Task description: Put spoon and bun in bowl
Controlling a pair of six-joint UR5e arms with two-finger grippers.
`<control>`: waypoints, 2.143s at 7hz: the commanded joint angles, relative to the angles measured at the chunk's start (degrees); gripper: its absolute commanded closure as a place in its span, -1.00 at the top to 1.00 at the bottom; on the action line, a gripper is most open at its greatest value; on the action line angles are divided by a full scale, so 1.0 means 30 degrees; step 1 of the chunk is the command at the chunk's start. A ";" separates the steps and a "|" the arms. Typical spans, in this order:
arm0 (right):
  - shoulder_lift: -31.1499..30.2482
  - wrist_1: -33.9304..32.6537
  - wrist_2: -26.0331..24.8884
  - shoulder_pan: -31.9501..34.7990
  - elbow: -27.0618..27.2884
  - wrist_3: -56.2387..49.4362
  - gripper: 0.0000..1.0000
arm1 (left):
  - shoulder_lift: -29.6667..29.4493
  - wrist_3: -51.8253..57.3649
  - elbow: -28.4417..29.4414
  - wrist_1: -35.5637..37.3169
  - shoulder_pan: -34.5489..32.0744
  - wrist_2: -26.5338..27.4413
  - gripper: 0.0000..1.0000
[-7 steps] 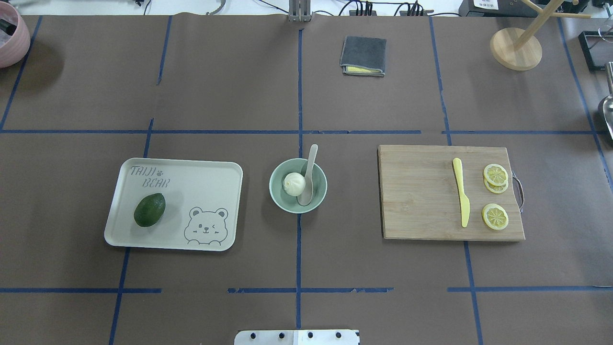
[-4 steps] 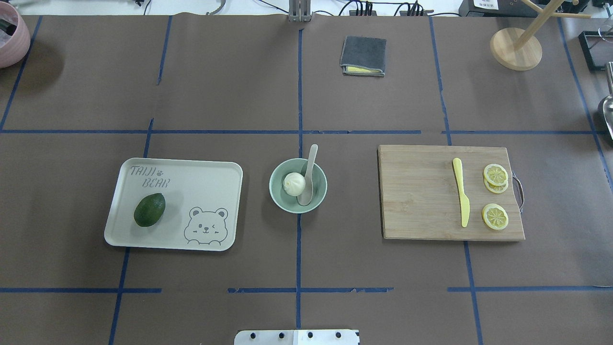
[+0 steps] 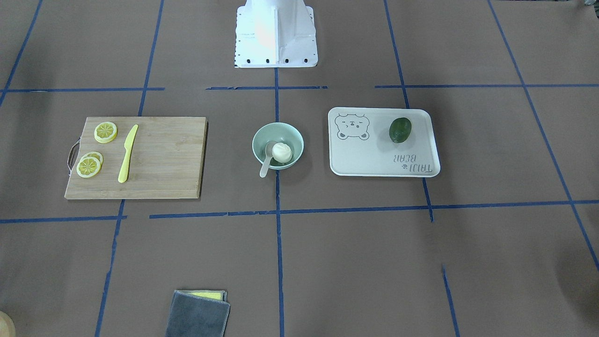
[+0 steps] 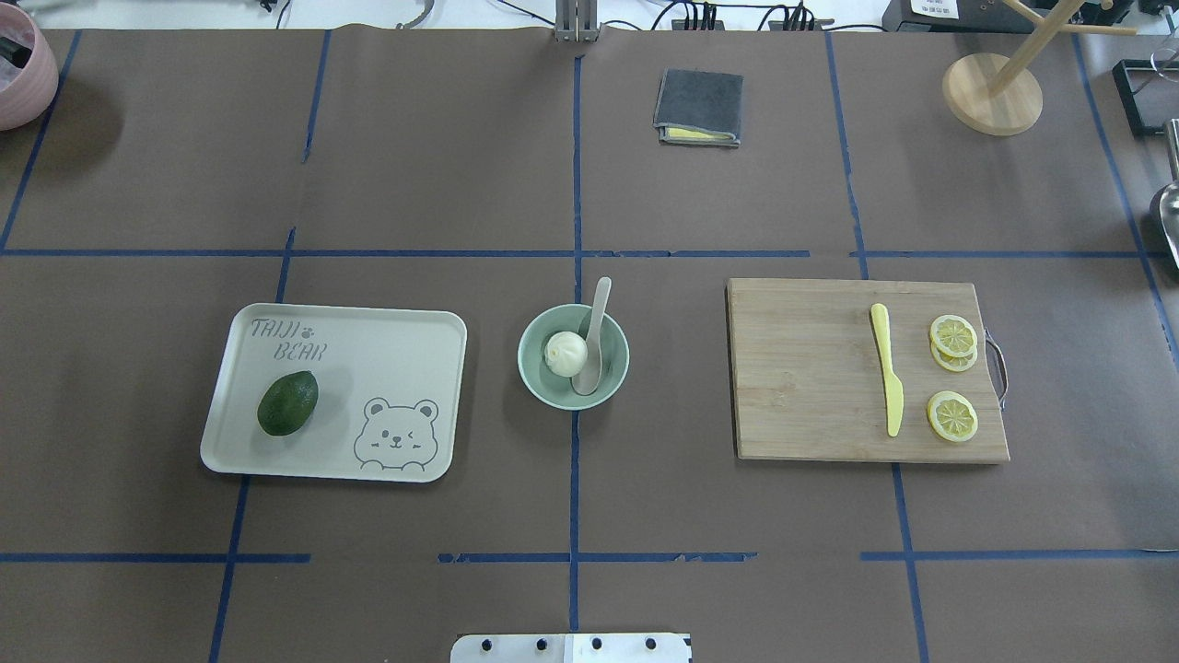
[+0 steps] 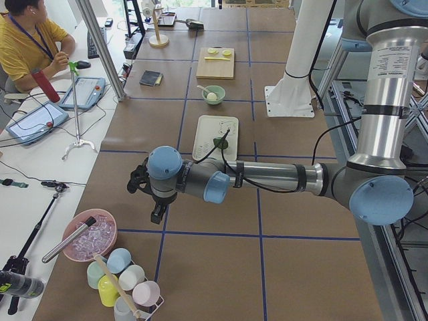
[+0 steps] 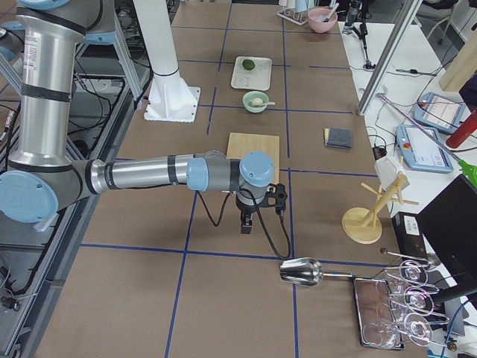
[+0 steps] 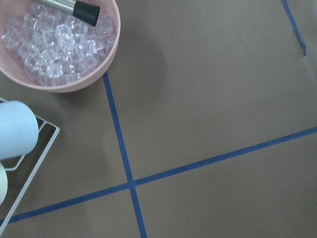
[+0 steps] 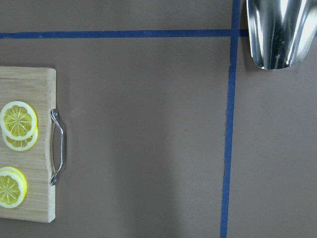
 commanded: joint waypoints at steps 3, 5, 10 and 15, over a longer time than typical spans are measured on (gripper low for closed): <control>0.0160 0.0019 0.0030 -0.0001 0.0015 0.0128 1.00 | 0.1147 0.0678 -0.2073 0.6220 0.0558 0.0944 1.00; 0.0220 0.0019 -0.0057 -0.0002 -0.0043 0.0158 1.00 | 0.1062 0.2527 -0.0906 0.5412 0.0558 0.0944 1.00; 0.0425 -0.0011 -0.3167 -0.0001 -0.1032 0.0187 1.00 | 0.0914 0.2413 -0.1049 0.5675 0.0588 0.0768 1.00; 0.0628 0.1191 -0.0965 -0.0030 -0.1947 0.0304 1.00 | 0.0651 0.2500 -0.0526 0.5618 0.0588 0.0711 1.00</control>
